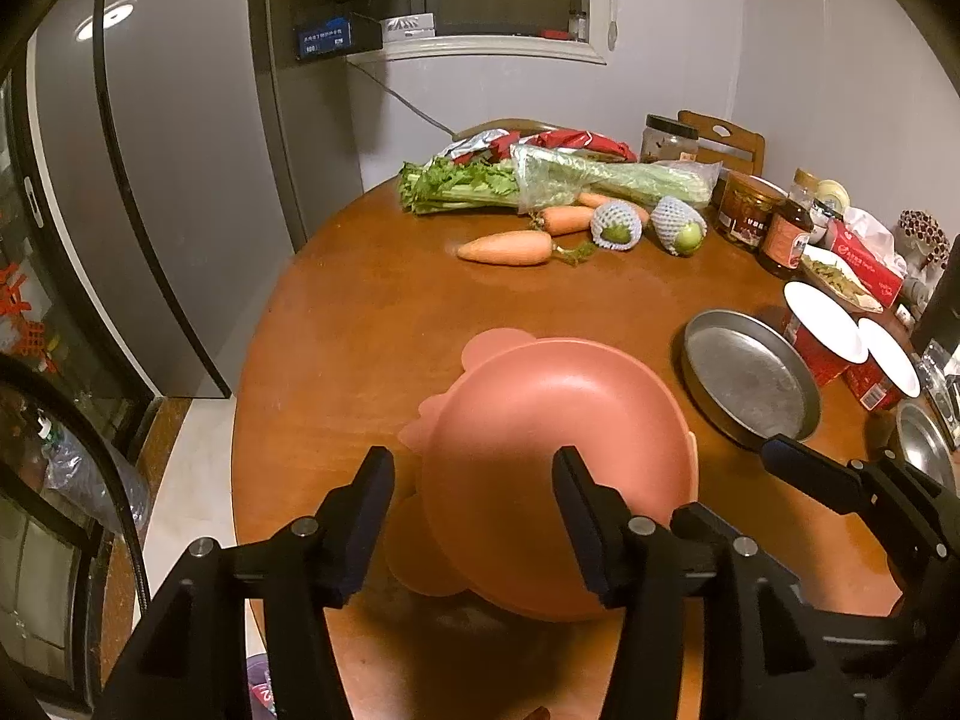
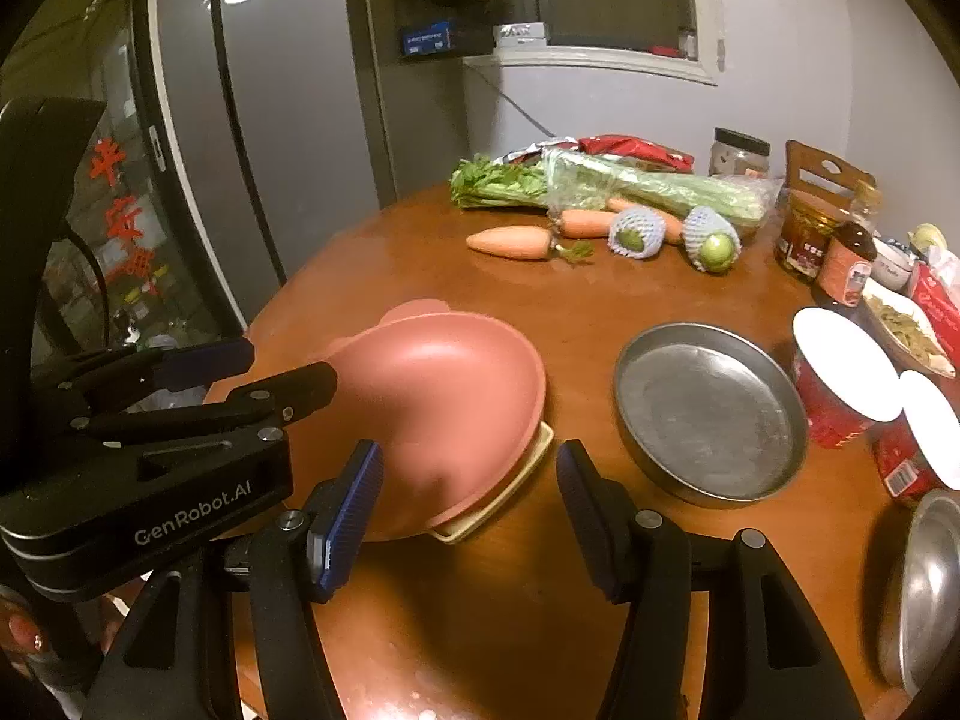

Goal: Organize plates and bowls
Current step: 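Lower the pink plate onto the shell plate and open the left gripper, then move the left gripper to the grey metal tray and grasp its rim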

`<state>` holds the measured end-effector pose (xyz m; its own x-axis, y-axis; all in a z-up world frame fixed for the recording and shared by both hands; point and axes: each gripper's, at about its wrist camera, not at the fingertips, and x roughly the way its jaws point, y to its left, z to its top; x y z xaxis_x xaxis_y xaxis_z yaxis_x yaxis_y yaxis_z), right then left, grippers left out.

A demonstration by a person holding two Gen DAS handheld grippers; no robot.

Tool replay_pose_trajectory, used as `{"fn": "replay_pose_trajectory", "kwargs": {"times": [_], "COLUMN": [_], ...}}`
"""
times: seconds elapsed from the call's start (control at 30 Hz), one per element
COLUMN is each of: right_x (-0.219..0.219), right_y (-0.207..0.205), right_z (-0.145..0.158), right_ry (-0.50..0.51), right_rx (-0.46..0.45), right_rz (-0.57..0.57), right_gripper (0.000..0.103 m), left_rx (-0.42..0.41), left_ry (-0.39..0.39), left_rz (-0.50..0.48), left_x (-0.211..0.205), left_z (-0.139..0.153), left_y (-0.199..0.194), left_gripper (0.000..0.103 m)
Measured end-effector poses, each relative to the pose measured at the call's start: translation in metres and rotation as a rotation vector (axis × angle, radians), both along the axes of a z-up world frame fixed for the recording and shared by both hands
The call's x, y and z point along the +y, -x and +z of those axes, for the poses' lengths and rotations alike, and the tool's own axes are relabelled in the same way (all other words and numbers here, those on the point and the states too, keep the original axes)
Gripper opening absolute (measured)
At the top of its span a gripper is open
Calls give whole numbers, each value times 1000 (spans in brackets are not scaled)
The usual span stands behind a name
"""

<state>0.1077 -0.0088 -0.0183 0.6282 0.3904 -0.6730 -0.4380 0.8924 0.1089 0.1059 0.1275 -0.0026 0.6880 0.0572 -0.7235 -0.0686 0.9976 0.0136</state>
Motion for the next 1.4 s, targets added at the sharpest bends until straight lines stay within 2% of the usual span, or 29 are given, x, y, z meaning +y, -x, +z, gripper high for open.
{"fn": "replay_pose_trajectory", "kwargs": {"times": [0.33, 1.0, 1.4], "right_x": [-26, -112, -156], "right_y": [8, 30, 31], "right_z": [12, 45, 44], "right_ry": [-28, -93, -114], "right_rx": [-25, -90, -82], "right_rz": [-46, -193, -273], "right_gripper": [62, 62, 63], "left_rx": [-45, -106, -73], "left_ry": [-8, -49, -85], "left_rz": [5, -44, -114], "left_x": [-16, -71, -113], "left_z": [17, 48, 43], "left_y": [10, 28, 8], "left_gripper": [66, 68, 69]}}
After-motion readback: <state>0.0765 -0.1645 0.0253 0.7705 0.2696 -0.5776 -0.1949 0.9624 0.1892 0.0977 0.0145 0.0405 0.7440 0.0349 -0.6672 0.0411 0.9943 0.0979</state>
